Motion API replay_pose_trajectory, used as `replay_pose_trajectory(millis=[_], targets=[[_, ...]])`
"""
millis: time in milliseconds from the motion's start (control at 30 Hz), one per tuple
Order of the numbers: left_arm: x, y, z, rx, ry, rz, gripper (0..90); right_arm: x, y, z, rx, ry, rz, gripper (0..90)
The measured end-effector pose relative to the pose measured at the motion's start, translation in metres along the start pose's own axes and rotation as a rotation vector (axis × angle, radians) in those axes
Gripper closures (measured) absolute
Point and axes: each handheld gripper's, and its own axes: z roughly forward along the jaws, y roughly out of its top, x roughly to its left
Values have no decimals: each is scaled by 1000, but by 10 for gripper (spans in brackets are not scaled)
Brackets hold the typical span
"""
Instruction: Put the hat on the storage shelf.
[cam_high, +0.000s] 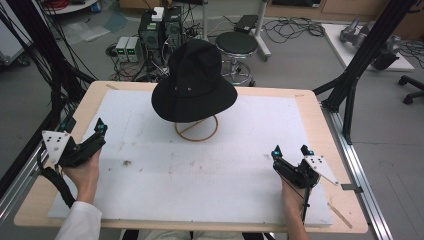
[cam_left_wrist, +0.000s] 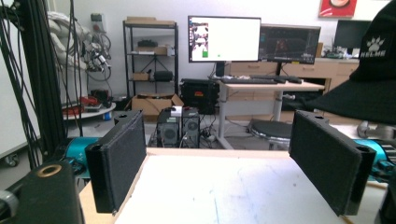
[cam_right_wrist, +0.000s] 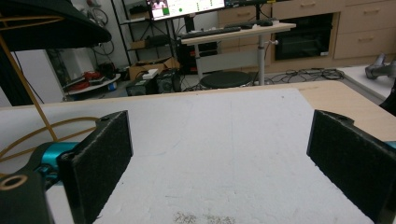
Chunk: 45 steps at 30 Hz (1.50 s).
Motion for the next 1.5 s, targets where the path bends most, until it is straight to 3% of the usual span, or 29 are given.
replay_pose_trajectory(millis=[633,1267,1500], targets=[[3,-30,-10,84,-14,-16,196,0,-1,1,11,5,-8,60],[7,-37,-10,120,-14,-40,206,-2,-2,0,26,20,-14,59],[5,-41,-8,138,-28,-37,210,-6,-3,-2,32,17,7,60]])
